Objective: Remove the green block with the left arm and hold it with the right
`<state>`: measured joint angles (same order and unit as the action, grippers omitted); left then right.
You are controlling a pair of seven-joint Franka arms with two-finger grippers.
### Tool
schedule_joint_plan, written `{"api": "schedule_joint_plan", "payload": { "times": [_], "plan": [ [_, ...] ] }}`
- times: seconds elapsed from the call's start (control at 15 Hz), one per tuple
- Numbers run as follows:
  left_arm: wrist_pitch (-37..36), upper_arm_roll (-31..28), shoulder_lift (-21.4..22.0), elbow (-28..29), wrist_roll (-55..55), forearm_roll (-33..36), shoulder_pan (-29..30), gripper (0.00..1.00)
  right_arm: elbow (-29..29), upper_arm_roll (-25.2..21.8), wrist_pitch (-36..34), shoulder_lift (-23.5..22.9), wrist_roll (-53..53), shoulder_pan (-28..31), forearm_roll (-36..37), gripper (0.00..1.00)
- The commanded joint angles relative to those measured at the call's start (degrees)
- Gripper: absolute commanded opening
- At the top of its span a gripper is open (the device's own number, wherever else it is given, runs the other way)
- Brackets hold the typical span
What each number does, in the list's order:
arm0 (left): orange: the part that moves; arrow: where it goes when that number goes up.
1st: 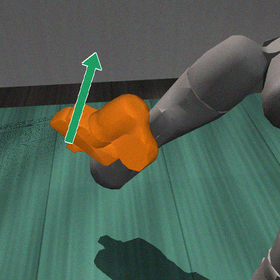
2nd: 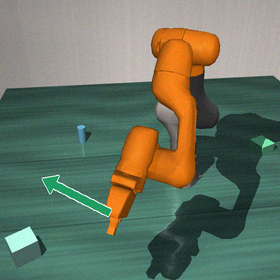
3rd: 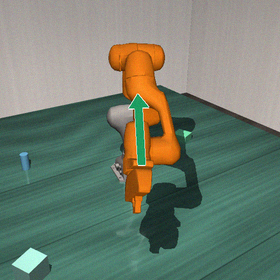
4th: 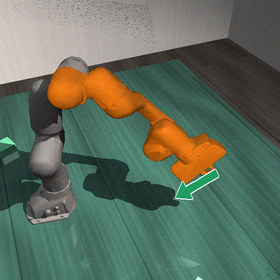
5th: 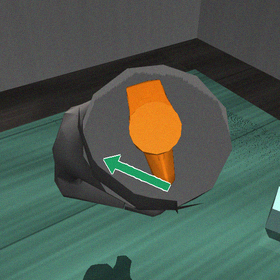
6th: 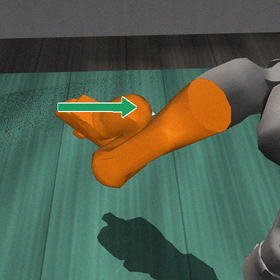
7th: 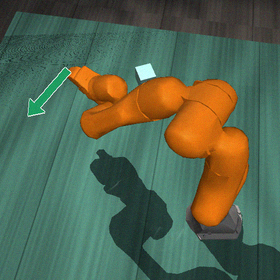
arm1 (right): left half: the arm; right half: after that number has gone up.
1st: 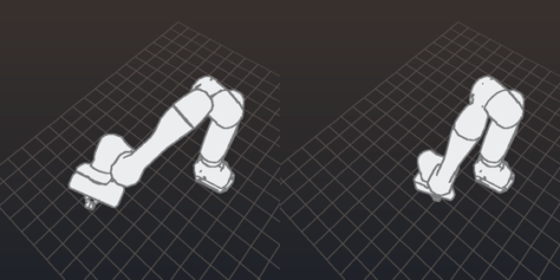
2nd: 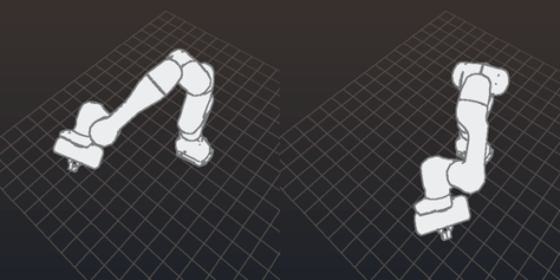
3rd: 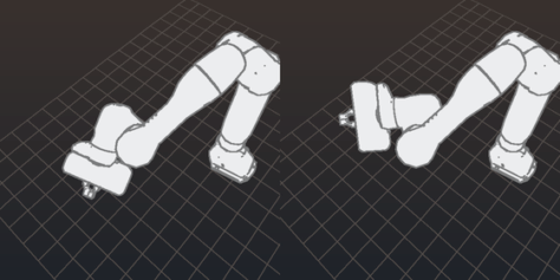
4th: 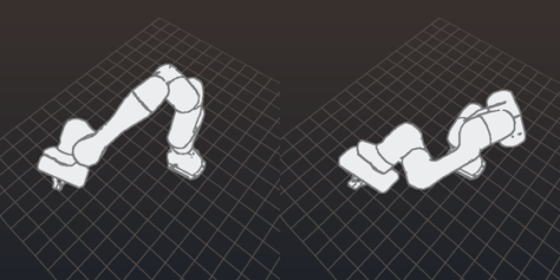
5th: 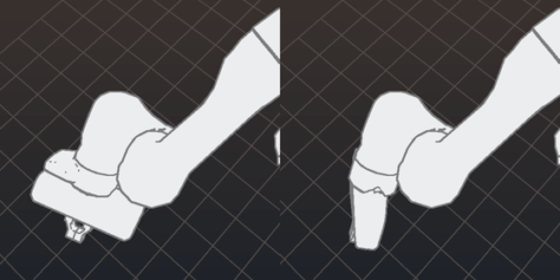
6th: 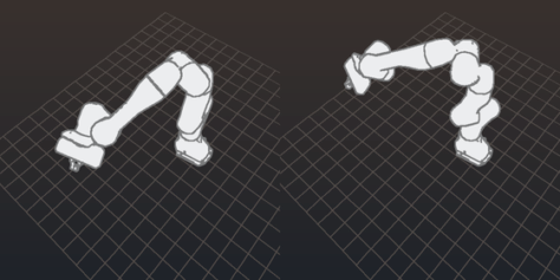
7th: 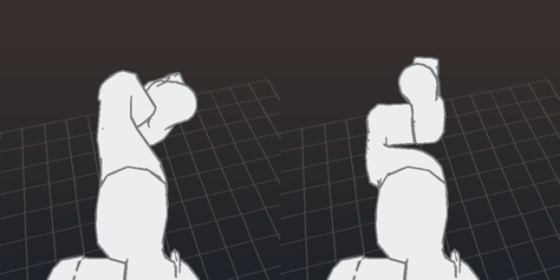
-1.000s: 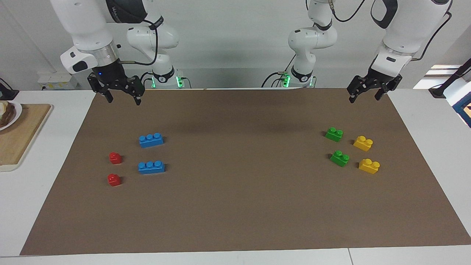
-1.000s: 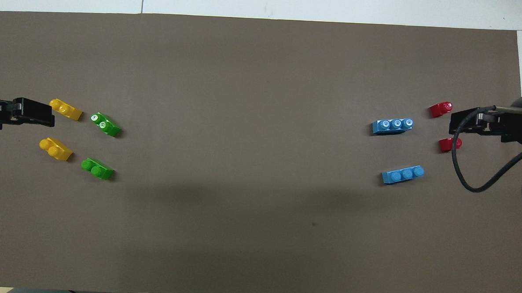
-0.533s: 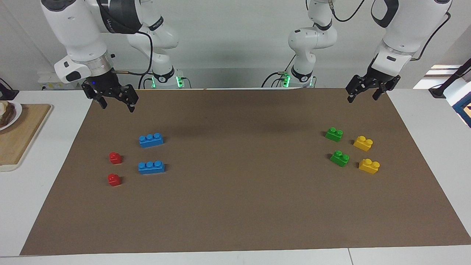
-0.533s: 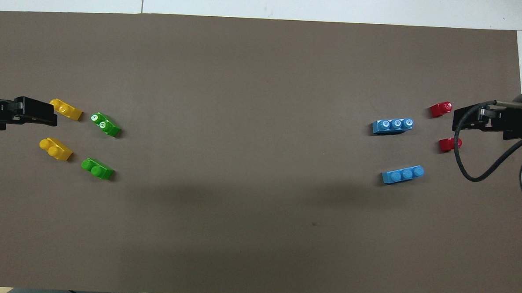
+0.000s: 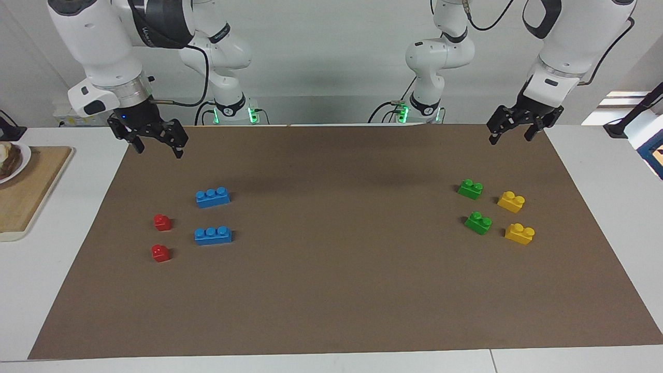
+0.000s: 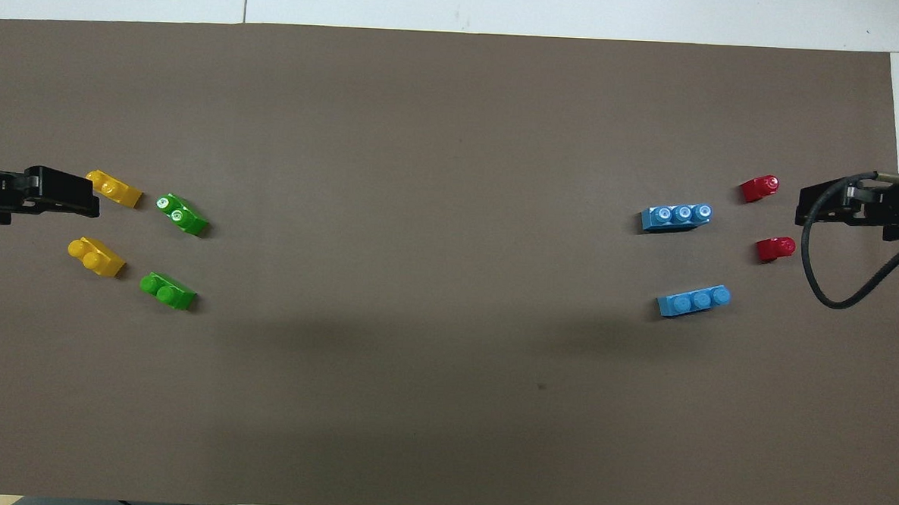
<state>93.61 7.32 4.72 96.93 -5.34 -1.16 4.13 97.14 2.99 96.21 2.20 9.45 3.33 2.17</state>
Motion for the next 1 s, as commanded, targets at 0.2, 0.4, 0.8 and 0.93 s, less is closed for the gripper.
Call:
{"api": "schedule_joint_plan", "payload": {
  "times": [0.2, 0.4, 0.8, 0.93],
  "plan": [
    [-0.5, -0.2, 1.0, 0.3, -0.3, -0.6, 0.0, 1.00, 1.6, 0.3, 1.0, 0.8, -6.9, 1.2, 1.2, 1.00],
    [-0.5, -0.2, 1.0, 0.3, -0.3, -0.6, 0.0, 1.00, 1.7, 0.3, 0.8, 0.9, -8.6, 1.5, 1.1, 1.00],
    [-0.5, -0.2, 1.0, 0.3, -0.3, -0.6, 0.0, 1.00, 1.8, 0.3, 0.2, 1.0, -8.8, 2.1, 0.6, 1.00],
    [-0.4, -0.2, 1.0, 0.3, -0.3, -0.6, 0.0, 1.00, 2.0, 0.3, 0.2, 1.0, -8.8, 2.2, 0.5, 1.00]
  ]
}}
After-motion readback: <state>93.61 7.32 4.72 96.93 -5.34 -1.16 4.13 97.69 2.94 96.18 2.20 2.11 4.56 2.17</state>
